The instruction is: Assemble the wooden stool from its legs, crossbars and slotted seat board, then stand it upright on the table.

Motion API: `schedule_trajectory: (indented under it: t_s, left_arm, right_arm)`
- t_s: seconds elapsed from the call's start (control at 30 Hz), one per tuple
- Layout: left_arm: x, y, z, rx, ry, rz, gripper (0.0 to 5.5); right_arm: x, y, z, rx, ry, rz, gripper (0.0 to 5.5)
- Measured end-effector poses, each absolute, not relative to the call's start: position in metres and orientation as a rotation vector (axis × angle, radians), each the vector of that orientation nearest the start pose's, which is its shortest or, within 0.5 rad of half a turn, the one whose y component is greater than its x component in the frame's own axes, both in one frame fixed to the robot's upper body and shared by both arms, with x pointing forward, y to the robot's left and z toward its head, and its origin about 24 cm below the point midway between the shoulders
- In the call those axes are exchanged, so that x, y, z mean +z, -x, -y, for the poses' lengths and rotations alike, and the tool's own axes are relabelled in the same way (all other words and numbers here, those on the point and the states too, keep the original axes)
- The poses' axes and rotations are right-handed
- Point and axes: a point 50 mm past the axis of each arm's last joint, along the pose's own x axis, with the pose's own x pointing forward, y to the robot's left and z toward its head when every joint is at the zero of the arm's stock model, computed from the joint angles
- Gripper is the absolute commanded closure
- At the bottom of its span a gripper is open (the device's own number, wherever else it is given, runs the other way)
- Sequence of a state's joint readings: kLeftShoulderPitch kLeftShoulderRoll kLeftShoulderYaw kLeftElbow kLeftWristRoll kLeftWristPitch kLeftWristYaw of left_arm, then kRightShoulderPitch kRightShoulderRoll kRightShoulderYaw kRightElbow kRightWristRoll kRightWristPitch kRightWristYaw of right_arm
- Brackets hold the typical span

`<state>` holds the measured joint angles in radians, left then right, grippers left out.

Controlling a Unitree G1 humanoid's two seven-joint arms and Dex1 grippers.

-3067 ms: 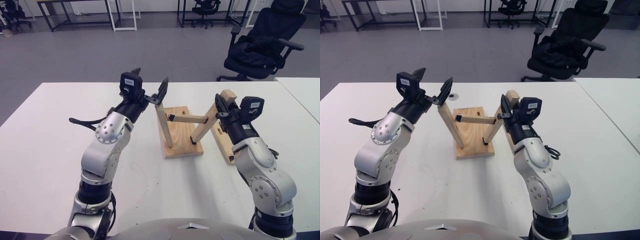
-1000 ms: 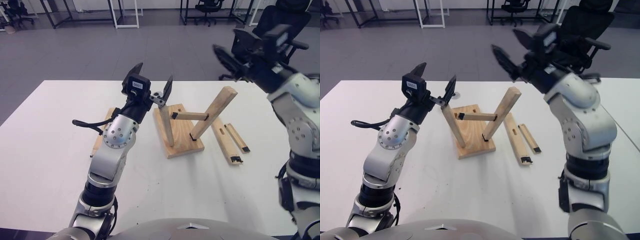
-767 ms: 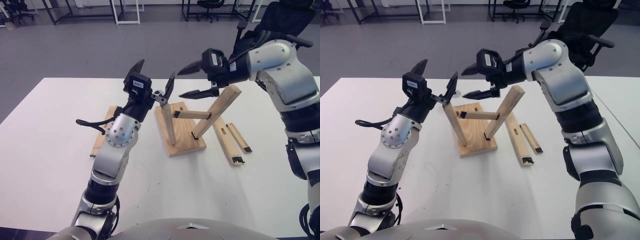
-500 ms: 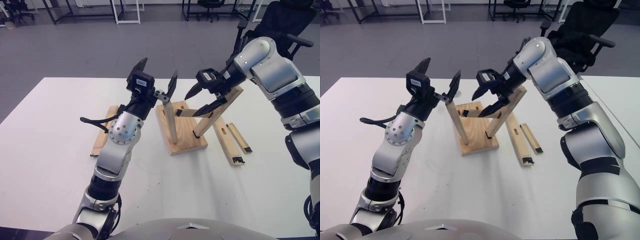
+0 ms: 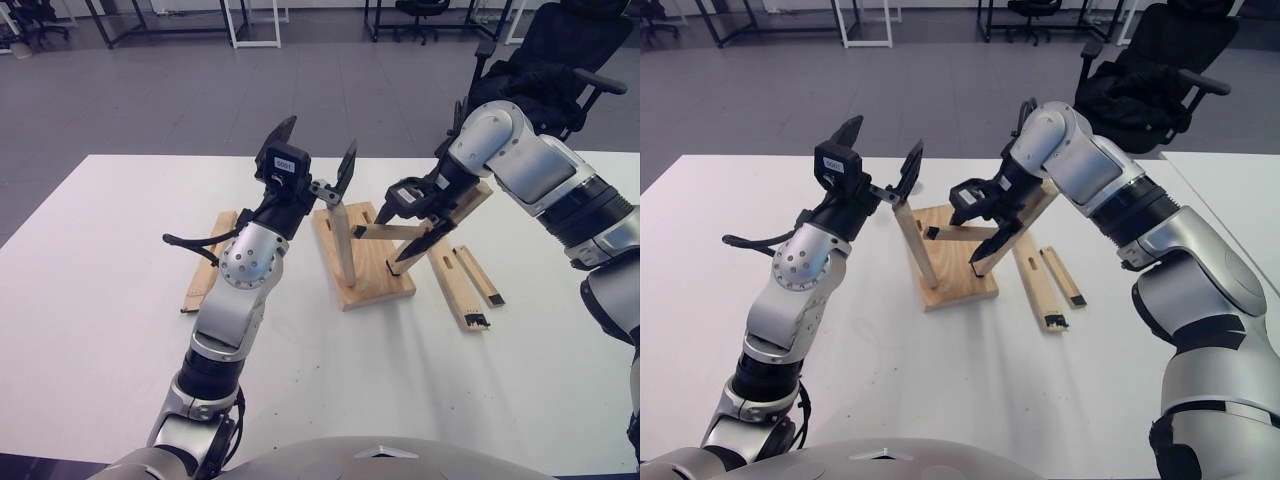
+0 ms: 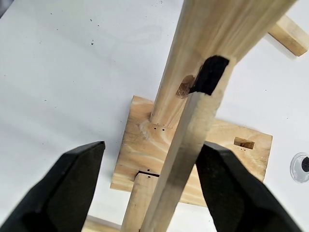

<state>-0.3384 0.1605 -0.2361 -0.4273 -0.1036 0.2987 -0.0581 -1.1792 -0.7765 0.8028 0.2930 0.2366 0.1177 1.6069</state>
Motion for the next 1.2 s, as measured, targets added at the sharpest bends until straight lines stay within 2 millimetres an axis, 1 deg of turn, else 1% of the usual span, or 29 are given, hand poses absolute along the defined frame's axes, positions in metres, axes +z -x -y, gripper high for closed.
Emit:
schedule_trajectory:
  t_s: [0.1,0.17,0.27,0.37,0.47,0.53,0.6,0.67,0.73,0.77,0.8,0.83,0.87,0.9,0.97,1.0,1.03,1.1,1.2]
  left_arm:
    - [0.186,-0.267,-0.084,-0.422,-0.101,0.418,0.68]
    - [0.186,-0.267,-0.084,-0.423,-0.102,0.418,0.68]
    - [0.186,-0.267,-0.083,-0.423,-0.102,0.418,0.68]
    - [0.186,-0.267,-0.083,-0.424,-0.102,0.418,0.68]
    - [0.186,-0.267,-0.083,-0.424,-0.102,0.418,0.68]
    - [0.186,-0.267,-0.083,-0.424,-0.102,0.419,0.68]
    - [0.186,-0.267,-0.083,-0.425,-0.102,0.419,0.68]
    - [0.186,-0.266,-0.082,-0.428,-0.102,0.419,0.68]
    - [0.186,-0.266,-0.082,-0.427,-0.102,0.418,0.68]
    - [0.186,-0.266,-0.082,-0.427,-0.102,0.418,0.68]
    - [0.186,-0.266,-0.082,-0.427,-0.102,0.421,0.68]
    - [0.187,-0.265,-0.081,-0.430,-0.098,0.426,0.68]
    - [0.187,-0.264,-0.080,-0.433,-0.097,0.430,0.68]
    - [0.187,-0.264,-0.079,-0.437,-0.096,0.430,0.68]
    - [0.185,-0.263,-0.078,-0.430,-0.101,0.424,0.68]
    - [0.185,-0.263,-0.079,-0.418,-0.111,0.424,0.68]
    - [0.184,-0.263,-0.079,-0.412,-0.117,0.425,0.68]
    - [0.184,-0.263,-0.080,-0.408,-0.122,0.424,0.68]
    - [0.184,-0.263,-0.080,-0.407,-0.123,0.423,0.68]
  right_arm:
    - [0.213,-0.319,0.116,1.790,1.165,-0.433,2.18]
    - [0.207,-0.318,0.118,1.789,1.159,-0.437,2.18]
    - [0.203,-0.318,0.117,1.782,1.173,-0.422,2.18]
    - [0.209,-0.320,0.109,1.761,1.162,-0.339,2.18]
    - [0.222,-0.322,0.110,1.717,1.119,-0.275,2.18]
    - [0.237,-0.323,0.115,1.677,1.072,-0.214,2.18]
    - [0.260,-0.322,0.118,1.651,1.041,-0.147,2.18]
    - [0.279,-0.316,0.126,1.632,0.963,-0.087,2.18]
    - [0.295,-0.313,0.133,1.508,0.901,-0.017,2.18]
    - [0.299,-0.312,0.133,1.408,0.854,0.019,2.18]
    - [0.296,-0.311,0.132,1.314,0.795,0.030,2.18]
    - [0.275,-0.308,0.128,1.202,0.693,0.013,2.18]
    - [0.243,-0.304,0.126,1.106,0.590,-0.041,2.18]
    - [0.209,-0.295,0.127,0.992,0.495,-0.113,2.18]
    - [0.180,-0.272,0.133,0.780,0.359,-0.163,2.18]
    - [0.179,-0.265,0.134,0.701,0.323,-0.157,2.18]
    - [0.183,-0.260,0.133,0.640,0.294,-0.133,2.18]
    - [0.190,-0.253,0.127,0.575,0.250,-0.093,2.18]
    - [0.189,-0.253,0.127,0.511,0.212,-0.114,2.18]
